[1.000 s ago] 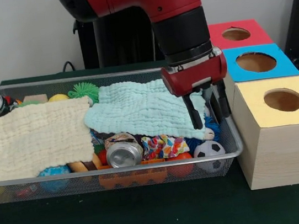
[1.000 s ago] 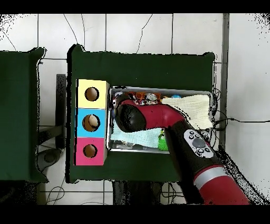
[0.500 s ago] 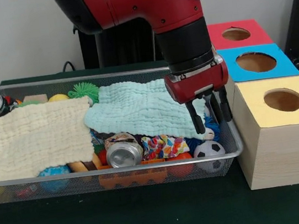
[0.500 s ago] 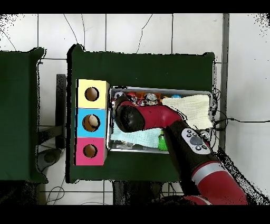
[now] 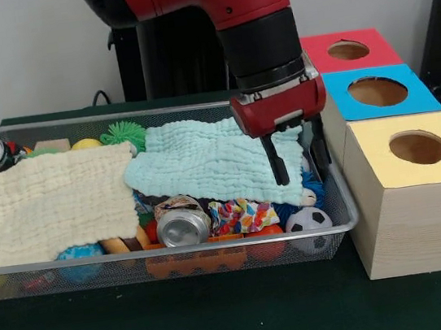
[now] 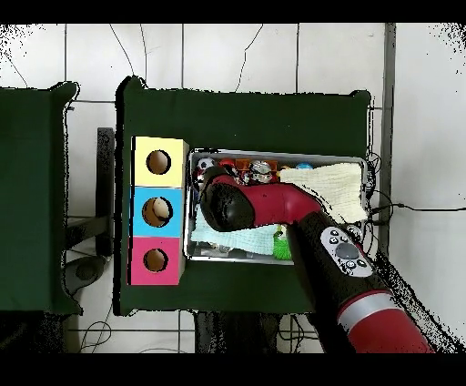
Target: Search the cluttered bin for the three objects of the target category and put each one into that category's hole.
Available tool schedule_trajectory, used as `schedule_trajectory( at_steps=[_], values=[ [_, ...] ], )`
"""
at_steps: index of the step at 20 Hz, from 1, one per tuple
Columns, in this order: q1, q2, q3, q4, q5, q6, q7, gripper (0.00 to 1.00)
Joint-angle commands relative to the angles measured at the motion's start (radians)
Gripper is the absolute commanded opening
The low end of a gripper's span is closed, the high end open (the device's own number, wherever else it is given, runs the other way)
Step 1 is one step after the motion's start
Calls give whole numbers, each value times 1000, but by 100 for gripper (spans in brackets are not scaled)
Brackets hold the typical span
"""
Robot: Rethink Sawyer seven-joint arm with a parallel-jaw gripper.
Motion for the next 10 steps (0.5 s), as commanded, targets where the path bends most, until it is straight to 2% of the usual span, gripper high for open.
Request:
schedule_trajectory(
  at_steps=[1, 5, 10],
  values=[
    [-19, -79, -85, 175, -71, -23, 114, 100],
    [-17, -152, -115, 214, -86, -14, 93, 100],
    [-22, -192, -151, 202, -131, -2, 45, 100]
  ],
)
